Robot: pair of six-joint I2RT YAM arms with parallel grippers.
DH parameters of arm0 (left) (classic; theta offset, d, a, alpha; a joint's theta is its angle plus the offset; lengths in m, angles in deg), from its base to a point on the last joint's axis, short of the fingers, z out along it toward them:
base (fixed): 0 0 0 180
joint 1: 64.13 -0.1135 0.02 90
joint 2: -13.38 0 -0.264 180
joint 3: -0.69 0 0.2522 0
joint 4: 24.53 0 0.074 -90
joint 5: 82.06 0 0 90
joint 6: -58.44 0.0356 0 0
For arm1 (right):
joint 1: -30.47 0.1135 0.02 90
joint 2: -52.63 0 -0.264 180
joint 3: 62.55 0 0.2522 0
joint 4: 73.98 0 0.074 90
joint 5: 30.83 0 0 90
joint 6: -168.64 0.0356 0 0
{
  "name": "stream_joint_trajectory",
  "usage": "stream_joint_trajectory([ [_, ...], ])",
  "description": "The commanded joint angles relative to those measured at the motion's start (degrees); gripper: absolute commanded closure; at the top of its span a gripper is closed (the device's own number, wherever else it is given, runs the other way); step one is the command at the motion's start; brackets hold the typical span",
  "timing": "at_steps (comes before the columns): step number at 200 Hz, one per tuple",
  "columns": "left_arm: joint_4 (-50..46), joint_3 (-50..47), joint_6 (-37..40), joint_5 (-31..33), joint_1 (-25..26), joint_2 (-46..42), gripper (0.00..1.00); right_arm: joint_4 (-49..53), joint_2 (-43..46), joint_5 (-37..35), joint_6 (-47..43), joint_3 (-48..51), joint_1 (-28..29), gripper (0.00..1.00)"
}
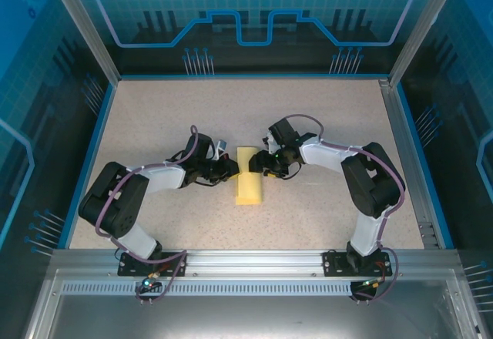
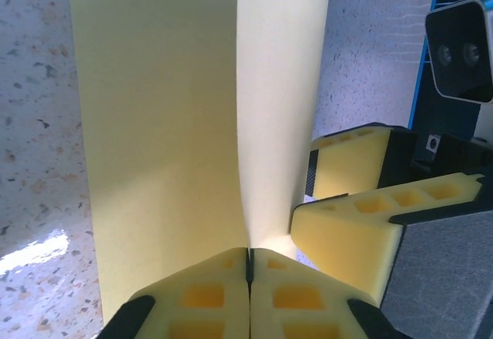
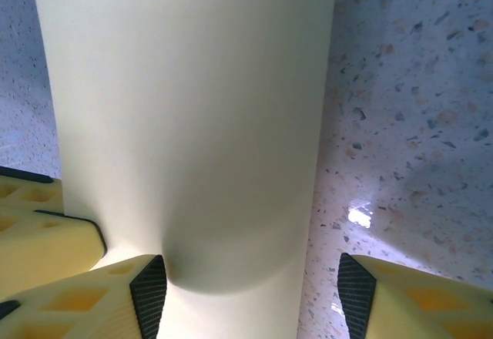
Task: Fold a paper plane with a square sheet of paper (pick it up from the middle)
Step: First fold the square sheet of paper in half at the center of the table.
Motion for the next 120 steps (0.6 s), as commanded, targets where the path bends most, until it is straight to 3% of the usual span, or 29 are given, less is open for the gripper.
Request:
stream_joint_trajectory([
  [1, -3.48, 1.82, 3.0, 0.81, -0.55, 0.27, 0.96, 0.69, 1.91, -0.48, -0.35, -0.33, 0.62, 0.34],
  [76, -3.84, 2.04, 4.46, 1.73, -0.6, 2.56, 0.95, 0.55, 1.12, -1.15, 0.25, -0.52, 0.9, 0.32],
  [120, -3.41, 1.87, 4.51, 1.82, -0.55, 3.26, 0.94, 1.72, -2.0, -1.42, -0.02, -2.01, 1.51, 0.37],
])
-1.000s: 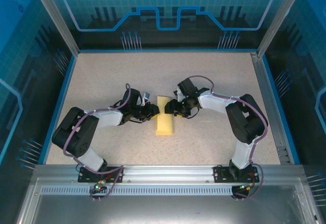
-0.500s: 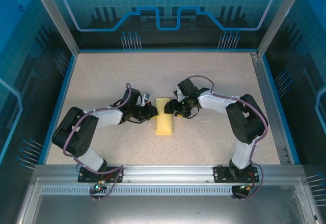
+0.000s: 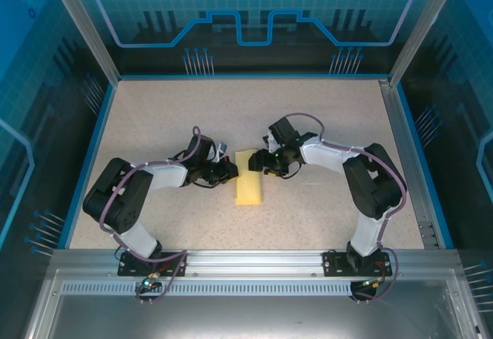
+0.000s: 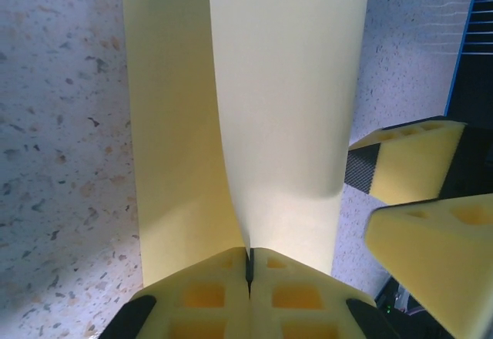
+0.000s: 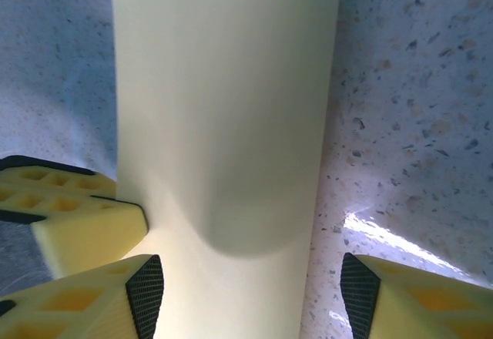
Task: Fold a paper plane with a square sheet of paper (pick it up from the middle)
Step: First fold the square sheet of paper in half at the center of the table, then hold the square sheet of paper at the center of the table.
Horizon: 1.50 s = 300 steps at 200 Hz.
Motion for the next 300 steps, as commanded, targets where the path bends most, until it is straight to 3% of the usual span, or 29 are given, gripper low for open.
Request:
stream_joint_trajectory([
  [1, -1.04, 1.05, 1.54, 0.6, -0.44, 0.69, 0.94, 1.89, -2.27, -0.18, -0.08, -1.85, 1.23, 0.38],
  [68, -2.5, 1.08, 2.31, -0.01, -0.44, -0.35, 0.78, 2.24, -3.05, -1.95, 0.53, -2.04, 1.32, 0.43],
  [131, -2.84, 1.1, 2.7, -0.17, -0.44, -0.02, 0.79, 2.42, -3.63, -1.53, 0.1, -2.33, 1.31, 0.43],
  [226, -1.59, 1.83, 1.74, 0.73, -0.53, 1.05, 0.67, 3.22, -3.67, 0.05, -1.66, -2.46, 1.32, 0.43],
  [300, -0.34, 2.24, 1.12, 0.12, -0.63, 2.45, 0.72, 3.62, -3.65, 0.44, -2.19, -2.55, 1.49, 0.42],
])
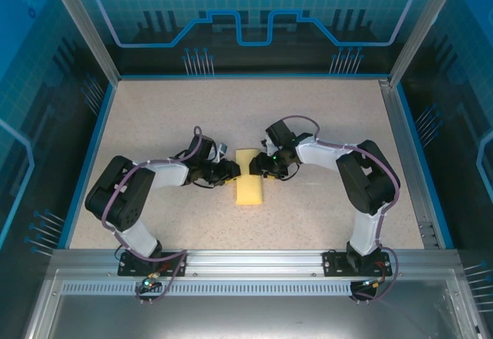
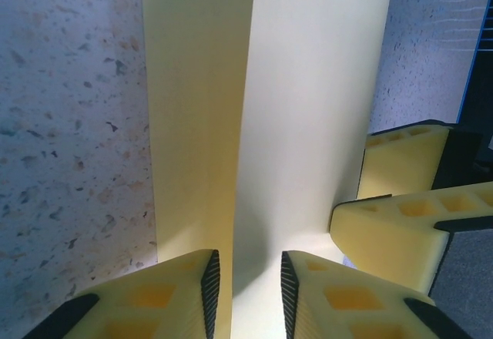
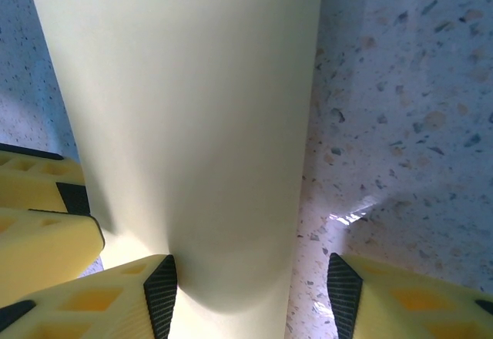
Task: Fold a paper plane with a square sheet of paper (pick it up from the middle)
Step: Hold the square sheet of paper at the center of the table.
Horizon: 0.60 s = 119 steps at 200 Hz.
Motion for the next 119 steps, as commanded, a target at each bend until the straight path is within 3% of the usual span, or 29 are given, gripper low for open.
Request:
stream_joint_trajectory([
  [1, 0.82, 1.53, -0.19, -0.1, -0.54, 1.11, 0.73, 1.56, -1.07, 1.32, -0.82, -1.36, 0.93, 0.42],
  [86, -1.78, 2.45, 2.09, 1.12, -0.73, 1.44, 0.91, 2.44, -0.85, 0.44, -0.55, -1.91, 0.91, 0.4],
  [119, -5.49, 4.47, 5.7, 2.29, -0.71, 2.72, 0.93, 2.83, 0.24, -0.37, -0.16, -2.05, 1.06, 0.37],
])
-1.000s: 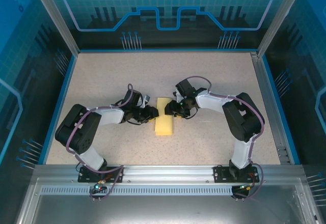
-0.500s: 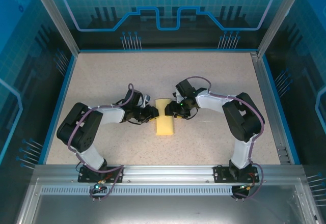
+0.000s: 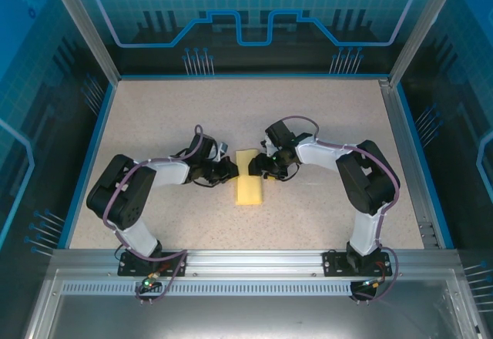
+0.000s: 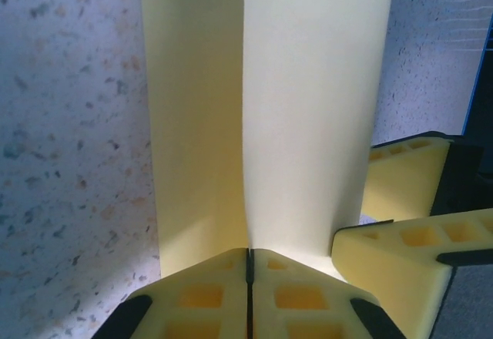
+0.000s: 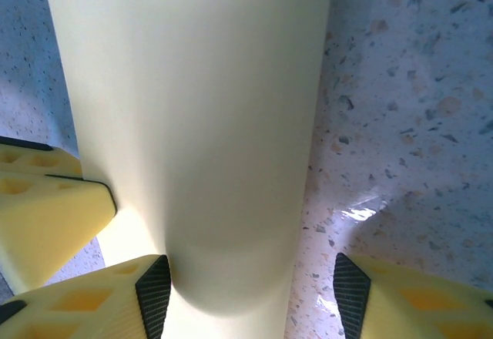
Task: Fold a paper plane with a square sheet of paper (pick it up from the middle)
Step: Hold the square sheet of paper at the center of the table, then fold the square sheet of paper in half at the center of the table.
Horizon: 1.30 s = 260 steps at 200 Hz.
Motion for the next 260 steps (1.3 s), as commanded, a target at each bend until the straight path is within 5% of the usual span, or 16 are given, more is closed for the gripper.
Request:
stream_joint_trajectory([
  [1, -3.77, 2.55, 3.99, 1.44, -0.68, 1.81, 0.93, 2.12, 0.33, -0.91, -0.18, -1.94, 0.82, 0.37],
  [64, -4.67, 1.78, 4.5, 1.92, -0.77, 2.0, 0.93, 5.28, 4.66, -7.39, 0.5, -1.45, 0.71, 0.33],
  [141, -2.06, -0.35, 1.42, 1.38, -0.79, 1.3, 0.92, 4.7, 5.48, -7.18, 0.94, -1.31, 0.86, 0.34],
  [260, -1.4, -0.49, 2.05, 1.3, -0.68, 3.45, 0.91, 2.5, 8.47, -5.71, 1.42, 0.01, 0.87, 0.61],
])
